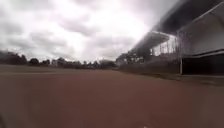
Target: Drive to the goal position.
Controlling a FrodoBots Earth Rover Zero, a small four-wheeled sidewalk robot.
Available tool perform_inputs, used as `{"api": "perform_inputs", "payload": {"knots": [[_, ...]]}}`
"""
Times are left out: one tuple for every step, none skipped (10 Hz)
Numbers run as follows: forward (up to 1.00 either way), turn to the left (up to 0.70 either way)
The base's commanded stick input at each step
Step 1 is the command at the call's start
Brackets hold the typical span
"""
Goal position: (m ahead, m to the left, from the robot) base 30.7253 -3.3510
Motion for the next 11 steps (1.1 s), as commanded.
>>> {"api": "perform_inputs", "payload": {"knots": [[0.7,0.0],[0.7,0.0],[0.7,0.0],[0.7,0.0],[0.7,0.0],[0.7,0.0],[0.7,0.0],[0.7,0.0],[0.7,0.0],[0.7,0.0],[0.7,0.0]]}}
